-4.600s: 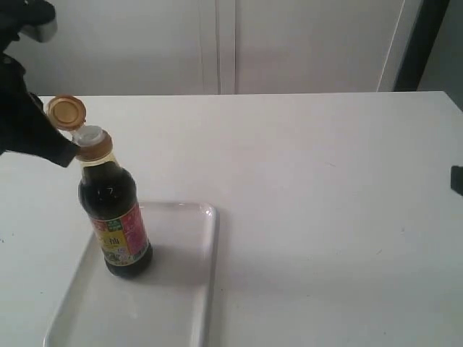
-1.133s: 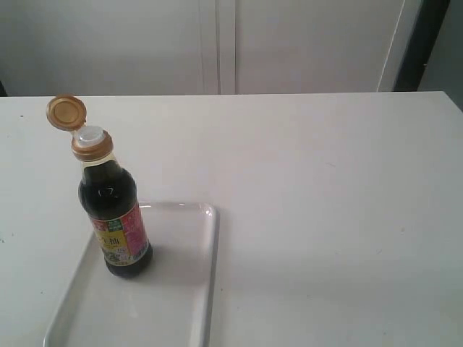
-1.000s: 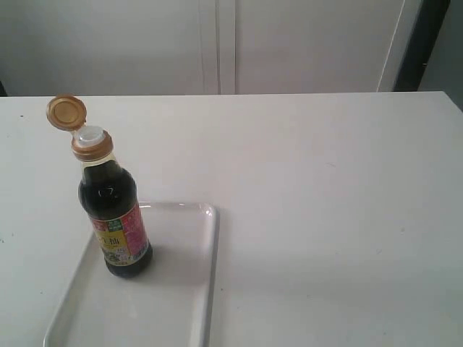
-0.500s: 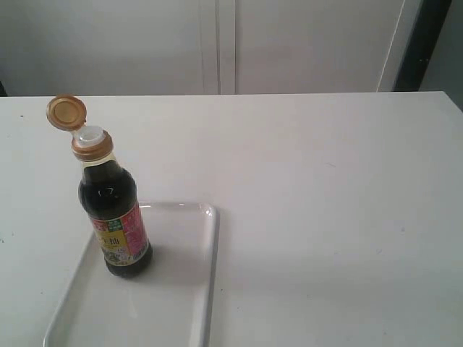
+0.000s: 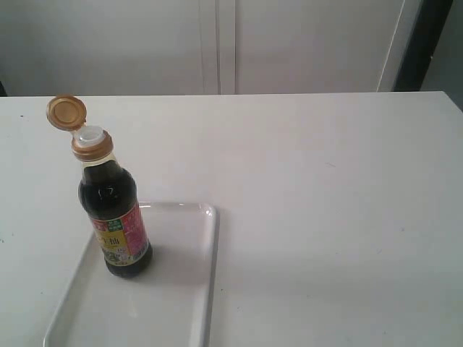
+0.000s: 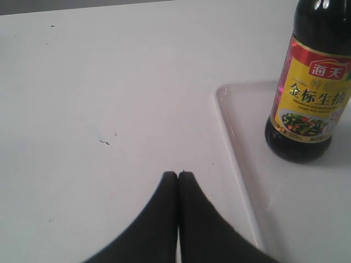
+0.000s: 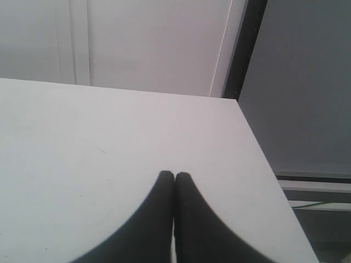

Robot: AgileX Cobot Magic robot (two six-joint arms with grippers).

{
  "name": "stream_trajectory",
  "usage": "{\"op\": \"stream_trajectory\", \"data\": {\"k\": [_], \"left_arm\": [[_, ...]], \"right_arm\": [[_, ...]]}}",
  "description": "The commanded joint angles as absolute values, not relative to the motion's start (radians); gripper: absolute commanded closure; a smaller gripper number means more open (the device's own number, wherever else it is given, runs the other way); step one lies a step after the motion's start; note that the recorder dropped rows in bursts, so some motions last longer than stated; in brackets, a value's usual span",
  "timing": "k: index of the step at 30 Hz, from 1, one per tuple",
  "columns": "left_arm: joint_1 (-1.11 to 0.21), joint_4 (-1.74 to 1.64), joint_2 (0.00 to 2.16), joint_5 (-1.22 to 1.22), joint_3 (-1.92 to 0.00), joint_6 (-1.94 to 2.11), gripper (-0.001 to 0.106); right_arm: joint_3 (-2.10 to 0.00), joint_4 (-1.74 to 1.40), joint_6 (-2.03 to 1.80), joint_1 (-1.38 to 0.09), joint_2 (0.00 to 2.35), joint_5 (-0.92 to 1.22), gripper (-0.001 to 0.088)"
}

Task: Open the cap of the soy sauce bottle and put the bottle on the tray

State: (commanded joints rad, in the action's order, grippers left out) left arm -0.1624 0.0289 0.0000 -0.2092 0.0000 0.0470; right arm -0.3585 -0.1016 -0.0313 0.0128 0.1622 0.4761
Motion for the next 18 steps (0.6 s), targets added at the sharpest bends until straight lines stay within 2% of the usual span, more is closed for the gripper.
{"op": "stream_trajectory", "data": {"k": [12, 18], "left_arm": [[-0.162, 0.029, 0.000, -0.209, 0.000, 0.047, 0.105], [-0.162, 0.029, 0.000, -0.209, 0.000, 0.047, 0.105]], "right_arm": [[-0.358, -0.093, -0.029, 0.013, 0.162, 0.479, 0.0868], [-0.281, 0.055, 0.052, 0.013, 0.123, 0.398, 0.0868]]}}
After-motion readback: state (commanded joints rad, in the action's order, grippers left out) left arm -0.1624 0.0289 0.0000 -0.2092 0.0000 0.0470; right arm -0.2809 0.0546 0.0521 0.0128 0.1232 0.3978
